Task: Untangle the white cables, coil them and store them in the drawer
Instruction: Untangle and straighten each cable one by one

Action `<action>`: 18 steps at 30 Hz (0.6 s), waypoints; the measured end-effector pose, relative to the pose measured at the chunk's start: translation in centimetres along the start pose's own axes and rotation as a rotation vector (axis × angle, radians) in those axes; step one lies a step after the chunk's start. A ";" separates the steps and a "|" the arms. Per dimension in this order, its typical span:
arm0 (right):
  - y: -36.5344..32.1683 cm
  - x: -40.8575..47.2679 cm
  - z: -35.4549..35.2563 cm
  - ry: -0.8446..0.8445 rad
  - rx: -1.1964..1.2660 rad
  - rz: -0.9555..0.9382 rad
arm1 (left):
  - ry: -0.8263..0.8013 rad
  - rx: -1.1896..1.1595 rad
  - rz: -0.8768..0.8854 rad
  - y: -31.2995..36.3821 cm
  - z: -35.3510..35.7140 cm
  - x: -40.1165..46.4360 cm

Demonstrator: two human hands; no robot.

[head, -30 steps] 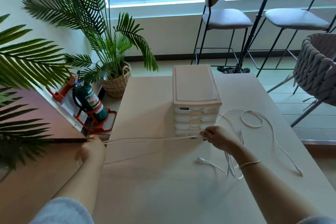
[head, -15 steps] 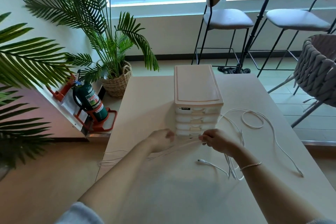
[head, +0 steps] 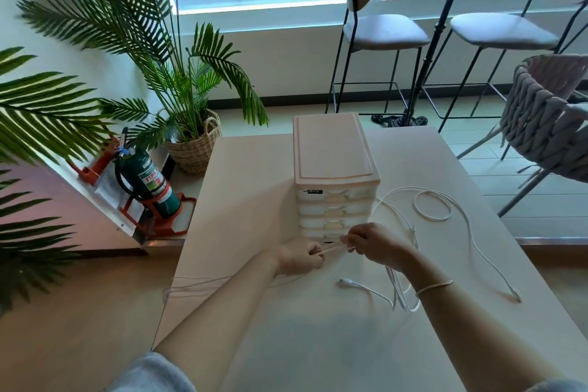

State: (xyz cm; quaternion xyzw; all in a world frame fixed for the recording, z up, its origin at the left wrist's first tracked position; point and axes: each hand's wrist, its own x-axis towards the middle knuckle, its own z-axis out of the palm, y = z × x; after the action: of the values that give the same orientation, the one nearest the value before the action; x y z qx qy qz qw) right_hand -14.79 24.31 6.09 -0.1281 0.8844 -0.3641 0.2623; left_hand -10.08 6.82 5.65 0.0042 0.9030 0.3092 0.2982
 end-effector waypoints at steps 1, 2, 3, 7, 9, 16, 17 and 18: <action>0.1 0.1 -0.2 0.010 0.021 0.006 | -0.021 0.056 -0.030 -0.5 -0.1 -0.2; 0.2 0.2 -0.3 0.017 0.038 0.014 | -0.037 0.098 -0.064 -1.3 -0.1 -0.4; 0.3 0.4 -0.4 0.020 0.050 0.022 | -0.049 0.134 -0.100 -2.4 -0.2 -0.6; 0.7 0.8 -0.8 0.042 0.091 0.054 | -0.046 0.205 -0.230 -6.4 -0.5 -1.8; 0.7 0.9 -0.8 0.050 0.081 0.049 | -0.026 0.234 -0.283 -8.5 -0.9 -2.7; 0.7 1.0 -0.5 0.064 0.029 0.034 | 0.065 0.467 -0.584 -15.4 -1.2 -5.1; 0.7 1.0 -0.6 0.073 0.043 0.031 | 0.079 0.539 -0.633 -16.0 -1.2 -5.4; 0.7 1.0 -0.7 0.081 0.063 0.030 | 0.088 0.600 -0.682 -16.4 -1.3 -5.7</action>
State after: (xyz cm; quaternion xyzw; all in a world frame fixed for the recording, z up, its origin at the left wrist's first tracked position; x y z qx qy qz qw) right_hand -16.07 24.79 5.63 -0.0917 0.8843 -0.3926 0.2354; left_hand -3.22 -8.24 0.34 -0.2204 0.9143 -0.0818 0.3298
